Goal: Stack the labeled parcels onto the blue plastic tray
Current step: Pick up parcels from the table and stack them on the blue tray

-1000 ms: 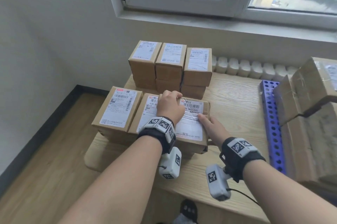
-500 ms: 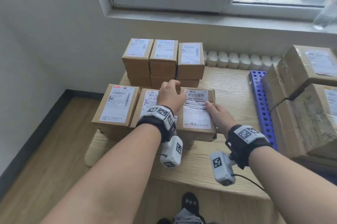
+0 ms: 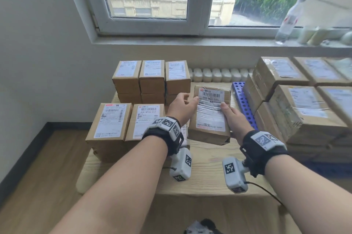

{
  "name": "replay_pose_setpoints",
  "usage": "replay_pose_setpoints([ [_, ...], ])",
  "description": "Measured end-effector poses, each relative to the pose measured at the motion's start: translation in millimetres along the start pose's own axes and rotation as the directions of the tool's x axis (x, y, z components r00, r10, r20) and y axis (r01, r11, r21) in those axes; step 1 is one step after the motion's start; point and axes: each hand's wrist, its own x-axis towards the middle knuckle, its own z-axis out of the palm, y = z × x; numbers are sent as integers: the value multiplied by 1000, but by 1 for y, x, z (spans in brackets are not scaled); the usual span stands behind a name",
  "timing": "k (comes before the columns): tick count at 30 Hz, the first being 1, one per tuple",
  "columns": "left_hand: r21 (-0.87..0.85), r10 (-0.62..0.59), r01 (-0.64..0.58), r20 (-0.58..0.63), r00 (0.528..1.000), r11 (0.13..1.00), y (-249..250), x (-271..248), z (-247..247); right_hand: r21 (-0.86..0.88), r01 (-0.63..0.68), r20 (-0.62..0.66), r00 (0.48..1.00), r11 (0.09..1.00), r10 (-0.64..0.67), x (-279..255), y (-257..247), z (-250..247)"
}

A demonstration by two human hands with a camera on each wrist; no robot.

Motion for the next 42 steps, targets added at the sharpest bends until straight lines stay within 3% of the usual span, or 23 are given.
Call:
replay_pose_setpoints([
  [5, -130, -70, 109, 276, 959, 986, 31, -1, 13, 23, 46, -74, 996, 999, -44, -6, -24, -29],
  [7, -188, -43, 105, 311, 950, 976, 47, -2, 17, 36, 63, -114, 992, 997, -59, -2, -32, -43],
  [14, -294, 6, 72, 256, 967, 953, 99, 22, 58, -34, 157, -104, 982, 987, -160, 5, -68, -103],
  [22, -396, 14, 36, 123, 992, 918, 173, 74, 145, -32, 282, -95, 954, 959, -284, 40, -114, -202],
  [26, -366, 1, 27, 76, 997, 930, 210, 102, 183, -68, 268, -81, 958, 961, -273, 71, -129, -246],
  [30, -344, -7, 48, 121, 993, 938, 238, 129, 212, -67, 256, -93, 961, 964, -261, 115, -141, -278],
  [33, -306, -66, 94, 99, 993, 947, 238, 158, 236, -67, 206, -63, 976, 976, -210, 148, -142, -292],
  [36, -282, -127, 141, 68, 990, 949, 207, 213, 264, -119, 181, -4, 983, 976, -182, 170, -137, -297],
  [42, -349, -161, 167, 46, 986, 922, 225, 198, 279, -106, 159, 29, 987, 981, -157, 205, -116, -300],
])
